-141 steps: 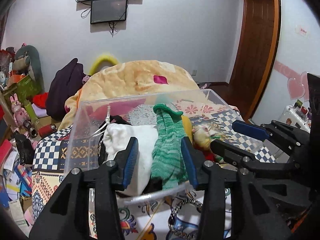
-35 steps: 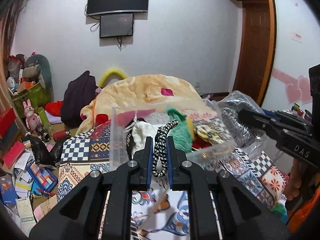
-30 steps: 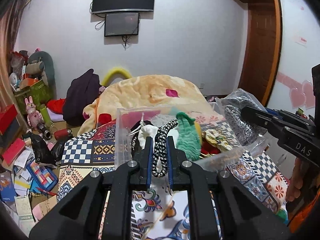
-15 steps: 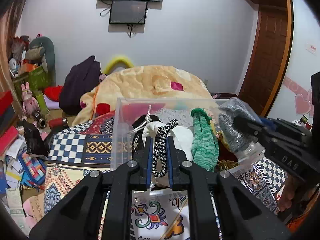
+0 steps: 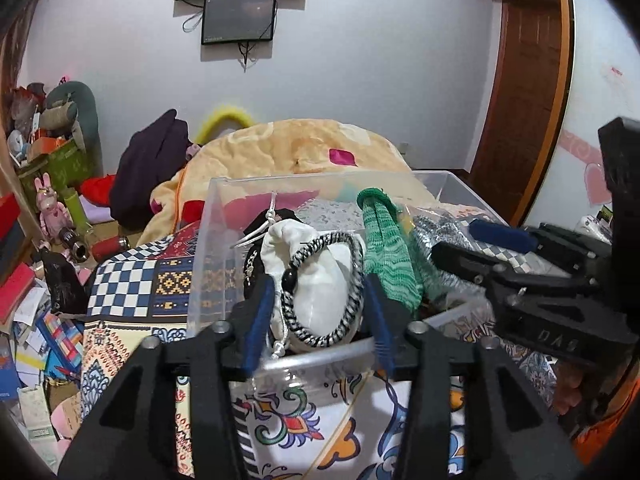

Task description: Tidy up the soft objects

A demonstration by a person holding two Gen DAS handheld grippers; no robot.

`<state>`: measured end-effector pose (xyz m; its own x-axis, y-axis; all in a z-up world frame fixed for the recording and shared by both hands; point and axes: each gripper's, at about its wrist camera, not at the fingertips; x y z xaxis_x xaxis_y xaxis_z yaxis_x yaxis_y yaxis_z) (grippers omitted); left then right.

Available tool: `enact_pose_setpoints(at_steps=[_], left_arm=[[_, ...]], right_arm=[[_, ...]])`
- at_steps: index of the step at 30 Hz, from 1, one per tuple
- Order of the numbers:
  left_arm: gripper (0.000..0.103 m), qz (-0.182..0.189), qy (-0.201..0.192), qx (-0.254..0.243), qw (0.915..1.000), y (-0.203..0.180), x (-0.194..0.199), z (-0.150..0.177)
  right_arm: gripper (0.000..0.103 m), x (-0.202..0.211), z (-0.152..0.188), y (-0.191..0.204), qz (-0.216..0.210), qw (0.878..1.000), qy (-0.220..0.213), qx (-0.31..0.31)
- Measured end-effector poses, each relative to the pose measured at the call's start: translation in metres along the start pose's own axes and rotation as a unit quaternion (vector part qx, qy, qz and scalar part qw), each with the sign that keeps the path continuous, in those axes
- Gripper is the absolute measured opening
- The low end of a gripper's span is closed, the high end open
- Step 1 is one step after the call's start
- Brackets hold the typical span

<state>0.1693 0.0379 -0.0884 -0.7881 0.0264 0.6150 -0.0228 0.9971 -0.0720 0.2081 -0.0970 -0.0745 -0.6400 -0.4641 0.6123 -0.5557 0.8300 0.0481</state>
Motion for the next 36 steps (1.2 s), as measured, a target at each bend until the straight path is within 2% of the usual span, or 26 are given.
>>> enact_pose_setpoints(at_steps=[3, 8, 11, 17, 22, 23, 26, 29, 33, 36], left_arm=[[0.059, -0.003, -0.008, -0.003, 1.0000, 0.000, 0.009, 0.002], [0.059, 0.006, -0.025, 0.000, 0.9997, 0.002, 0.033, 0.001], [0.059, -0.003, -0.054, 0.001, 0.9986, 0.000, 0.058, -0.001], [0.059, -0.009, -0.138, -0.008, 0.9904, -0.009, 0.128, -0.008], [0.061, 0.001, -0.176, -0.006, 0.9844, -0.013, 0.166, -0.012], [0.064, 0.002, -0.180, -0.005, 0.9836, -0.014, 0.171, -0.012], [0.071, 0.004, -0.198, -0.005, 0.9803, -0.016, 0.188, -0.011], [0.080, 0.003, -0.210, -0.008, 0.9777, -0.017, 0.198, -0.009], [0.090, 0.005, -0.215, -0.005, 0.9765, -0.018, 0.207, -0.005], [0.093, 0.000, -0.221, -0.009, 0.9751, -0.021, 0.211, -0.002]], right_arm=[[0.052, 0.009, -0.002, 0.000, 0.001, 1.000, -0.006, 0.004], [0.052, 0.033, -0.005, 0.002, 0.005, 1.000, -0.027, 0.012], [0.052, 0.054, -0.006, 0.003, 0.007, 0.999, -0.047, 0.016], [0.052, 0.102, -0.012, 0.013, 0.002, 0.995, -0.102, 0.016], [0.052, 0.144, -0.016, 0.021, -0.009, 0.988, -0.151, 0.014], [0.053, 0.151, -0.016, 0.023, -0.010, 0.987, -0.160, 0.014], [0.069, 0.169, -0.014, 0.027, -0.010, 0.983, -0.185, 0.016], [0.072, 0.182, -0.012, 0.032, -0.009, 0.979, -0.205, 0.018], [0.087, 0.185, -0.010, 0.036, -0.007, 0.976, -0.219, 0.018], [0.088, 0.183, -0.010, 0.039, -0.006, 0.974, -0.225, 0.019]])
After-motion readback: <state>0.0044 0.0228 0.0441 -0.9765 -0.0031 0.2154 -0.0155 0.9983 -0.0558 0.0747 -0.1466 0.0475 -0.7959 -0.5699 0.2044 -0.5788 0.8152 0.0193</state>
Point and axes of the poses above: each gripper's, at about its wrist camera, not at the fingertips, and x roughly against the way its jaws point, y to its left, z to its underside, and after that the axes turned 3 degrees about y, right-handed
